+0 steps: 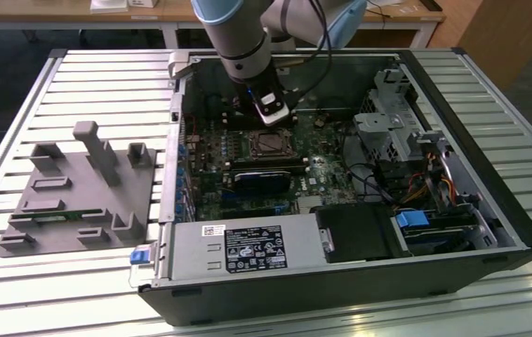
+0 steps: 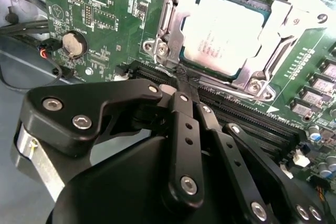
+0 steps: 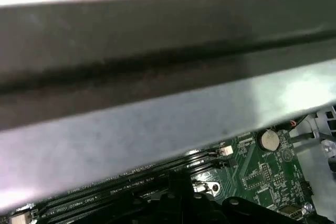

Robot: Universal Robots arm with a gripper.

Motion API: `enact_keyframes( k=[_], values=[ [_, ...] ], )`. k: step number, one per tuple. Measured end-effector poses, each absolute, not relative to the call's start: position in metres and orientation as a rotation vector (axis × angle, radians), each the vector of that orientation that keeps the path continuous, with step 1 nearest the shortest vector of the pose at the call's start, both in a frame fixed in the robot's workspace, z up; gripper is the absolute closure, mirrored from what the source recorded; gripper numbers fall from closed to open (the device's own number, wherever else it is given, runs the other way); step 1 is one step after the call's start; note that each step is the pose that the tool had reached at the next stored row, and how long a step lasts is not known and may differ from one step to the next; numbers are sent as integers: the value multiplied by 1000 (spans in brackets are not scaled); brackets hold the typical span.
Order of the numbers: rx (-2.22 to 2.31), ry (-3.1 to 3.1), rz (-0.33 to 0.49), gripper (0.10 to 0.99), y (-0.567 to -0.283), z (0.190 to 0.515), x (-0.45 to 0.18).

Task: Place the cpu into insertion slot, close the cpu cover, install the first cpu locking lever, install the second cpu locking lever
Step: 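Install the first cpu locking lever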

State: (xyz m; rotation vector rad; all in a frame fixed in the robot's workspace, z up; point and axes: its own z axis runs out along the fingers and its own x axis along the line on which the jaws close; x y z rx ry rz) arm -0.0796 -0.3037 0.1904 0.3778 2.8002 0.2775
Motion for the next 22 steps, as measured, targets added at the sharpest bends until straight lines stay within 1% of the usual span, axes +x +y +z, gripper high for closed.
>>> enact_keyframes(
  k=[12,22],
  values=[
    [375,2800,259,980,-304,187,-80],
    [374,2800,255,980,-304,204,-80]
  ],
)
